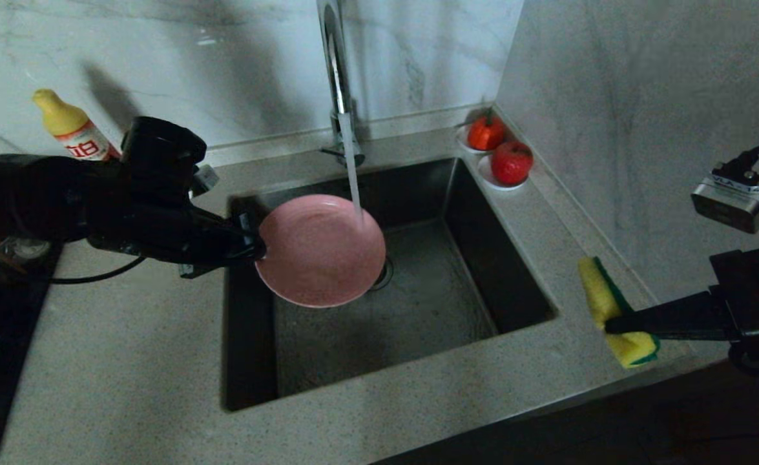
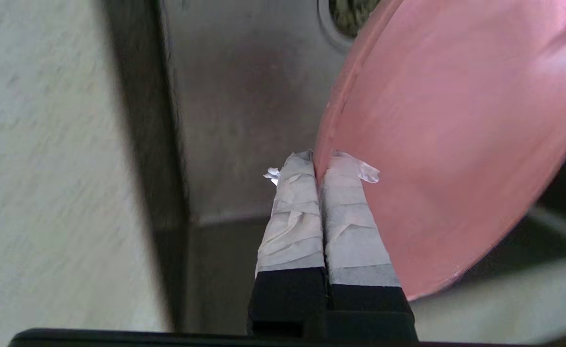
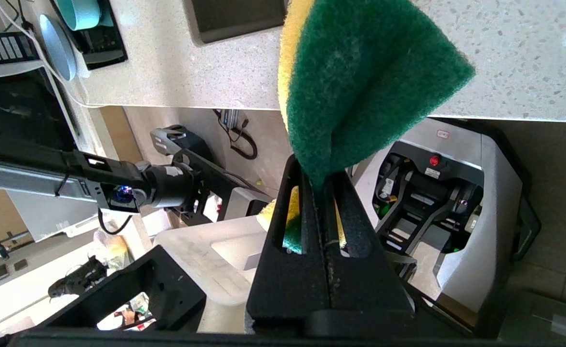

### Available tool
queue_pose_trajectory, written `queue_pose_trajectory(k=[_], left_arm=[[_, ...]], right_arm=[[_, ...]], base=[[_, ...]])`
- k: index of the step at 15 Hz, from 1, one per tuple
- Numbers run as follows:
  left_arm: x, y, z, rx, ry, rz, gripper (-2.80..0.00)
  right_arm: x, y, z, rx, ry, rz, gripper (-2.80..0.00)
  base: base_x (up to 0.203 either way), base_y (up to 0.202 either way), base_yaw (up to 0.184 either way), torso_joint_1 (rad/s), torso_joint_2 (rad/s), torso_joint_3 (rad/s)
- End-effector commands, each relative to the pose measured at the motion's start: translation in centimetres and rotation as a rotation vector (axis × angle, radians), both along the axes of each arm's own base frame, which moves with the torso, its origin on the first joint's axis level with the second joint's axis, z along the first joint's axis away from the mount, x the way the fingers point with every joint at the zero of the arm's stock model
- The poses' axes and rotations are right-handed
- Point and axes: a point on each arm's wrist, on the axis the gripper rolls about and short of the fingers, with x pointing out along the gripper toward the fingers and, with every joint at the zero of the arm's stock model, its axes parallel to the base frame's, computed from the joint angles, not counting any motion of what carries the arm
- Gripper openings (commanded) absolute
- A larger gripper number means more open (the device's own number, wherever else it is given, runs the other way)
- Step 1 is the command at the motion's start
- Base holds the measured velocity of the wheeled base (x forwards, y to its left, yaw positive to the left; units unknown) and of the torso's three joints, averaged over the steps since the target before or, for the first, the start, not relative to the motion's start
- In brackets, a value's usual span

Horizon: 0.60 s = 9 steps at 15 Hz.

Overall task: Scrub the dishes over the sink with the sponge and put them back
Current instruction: Wash the plate

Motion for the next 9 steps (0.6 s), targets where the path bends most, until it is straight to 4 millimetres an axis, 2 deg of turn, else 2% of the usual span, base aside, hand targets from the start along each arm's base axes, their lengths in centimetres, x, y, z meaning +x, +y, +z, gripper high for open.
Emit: queue_pose_trajectory(k=[1, 6, 9], left_arm=[[0.9, -0.9, -1.2, -0.001, 0.026, -0.007, -2.80], [1.7, -3.4, -2.1, -0.029, 0.053, -0.036, -2.80], [1.6, -4.2, -1.8, -0.041, 0.046, -0.049, -2.80]], right_arm=[[0.0, 0.0, -0.3, -0.002, 0.013, 0.000, -2.80], [0.4, -0.1, -0.7, -0.014, 0.015, 0.001, -2.80], [0.5, -0.1, -0.6, -0.012, 0.012, 0.003, -2.80]], base=[[0.000, 0.000, 0.000, 0.000, 0.00, 0.000], [0.000, 0.000, 0.000, 0.000, 0.00, 0.000], [0.000, 0.000, 0.000, 0.000, 0.00, 0.000]])
